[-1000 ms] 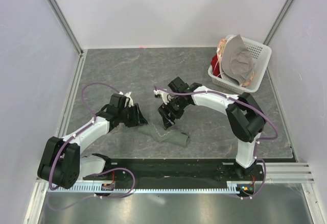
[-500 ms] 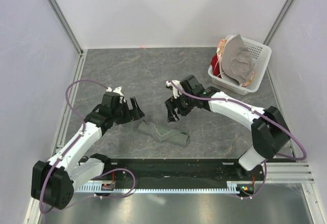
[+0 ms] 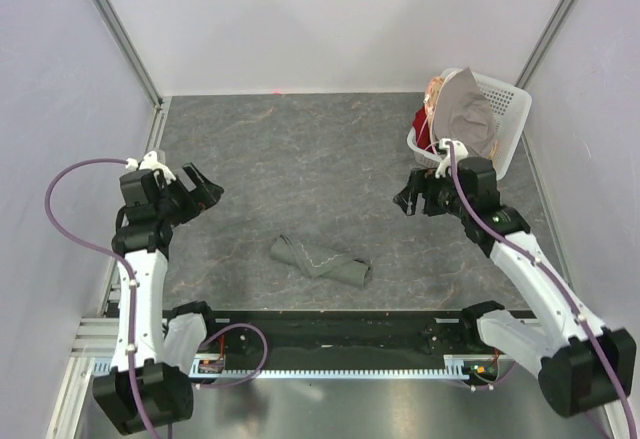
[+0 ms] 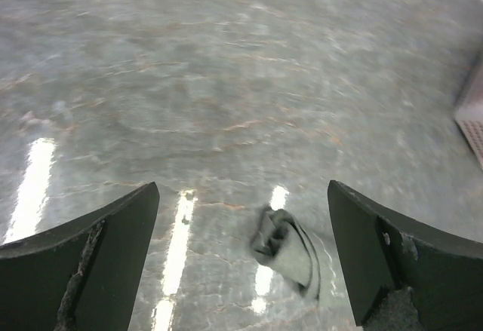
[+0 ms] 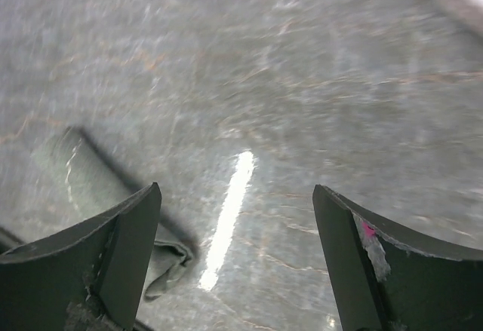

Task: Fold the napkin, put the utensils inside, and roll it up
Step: Roll the napkin with the utensil

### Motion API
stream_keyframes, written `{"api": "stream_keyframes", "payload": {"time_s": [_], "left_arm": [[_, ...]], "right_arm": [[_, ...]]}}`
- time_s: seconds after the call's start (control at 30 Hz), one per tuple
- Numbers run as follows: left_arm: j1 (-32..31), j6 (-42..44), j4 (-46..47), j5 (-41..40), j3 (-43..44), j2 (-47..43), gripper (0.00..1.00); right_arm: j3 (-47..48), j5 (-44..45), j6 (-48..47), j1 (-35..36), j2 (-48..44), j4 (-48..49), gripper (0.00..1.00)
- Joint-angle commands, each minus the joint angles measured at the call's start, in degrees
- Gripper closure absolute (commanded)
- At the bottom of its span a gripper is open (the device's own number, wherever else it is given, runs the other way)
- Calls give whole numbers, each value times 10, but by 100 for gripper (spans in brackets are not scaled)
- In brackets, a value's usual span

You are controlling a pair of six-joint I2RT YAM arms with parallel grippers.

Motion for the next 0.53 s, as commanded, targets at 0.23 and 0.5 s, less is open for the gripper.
{"api": "stream_keyframes", "payload": {"time_s": [0.23, 0.5], "left_arm": [[-1, 69, 42, 54, -38, -93, 0], [-1, 74, 43, 50, -43, -111, 0]], "right_arm": [[-58, 46, 12, -13, -71, 55, 9], [-76, 38, 15, -12, -73, 73, 9]]}}
